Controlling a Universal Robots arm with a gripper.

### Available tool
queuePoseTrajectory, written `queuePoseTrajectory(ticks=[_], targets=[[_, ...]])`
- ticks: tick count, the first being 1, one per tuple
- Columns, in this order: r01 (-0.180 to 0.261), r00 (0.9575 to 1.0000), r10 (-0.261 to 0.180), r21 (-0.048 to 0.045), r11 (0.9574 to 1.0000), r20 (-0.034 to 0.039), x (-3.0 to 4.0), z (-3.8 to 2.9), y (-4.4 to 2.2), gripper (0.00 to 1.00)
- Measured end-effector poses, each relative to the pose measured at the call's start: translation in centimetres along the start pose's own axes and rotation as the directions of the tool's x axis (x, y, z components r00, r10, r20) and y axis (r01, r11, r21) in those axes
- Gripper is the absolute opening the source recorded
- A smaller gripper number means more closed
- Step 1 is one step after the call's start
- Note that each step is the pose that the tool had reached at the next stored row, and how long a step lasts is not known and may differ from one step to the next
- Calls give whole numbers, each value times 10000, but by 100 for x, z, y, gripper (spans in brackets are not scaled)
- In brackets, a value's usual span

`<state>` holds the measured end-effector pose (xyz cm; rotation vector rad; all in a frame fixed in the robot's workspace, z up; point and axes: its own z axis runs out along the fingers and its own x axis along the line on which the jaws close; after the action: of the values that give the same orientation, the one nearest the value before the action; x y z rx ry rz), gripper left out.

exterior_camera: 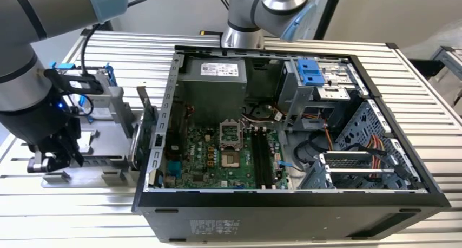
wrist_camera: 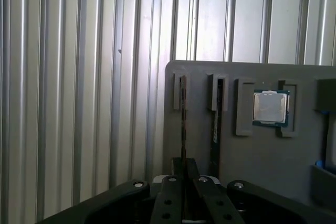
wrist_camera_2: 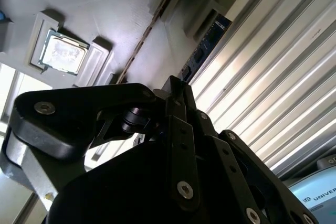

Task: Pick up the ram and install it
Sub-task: 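Pick up the ram and move it above insertion slot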

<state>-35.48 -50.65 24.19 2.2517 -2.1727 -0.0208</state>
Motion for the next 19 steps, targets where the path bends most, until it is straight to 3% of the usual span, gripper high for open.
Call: queuePoseTrajectory(ticks=[19], targets=[[0,10000,0,0,10000,0,0,-127,2,0]])
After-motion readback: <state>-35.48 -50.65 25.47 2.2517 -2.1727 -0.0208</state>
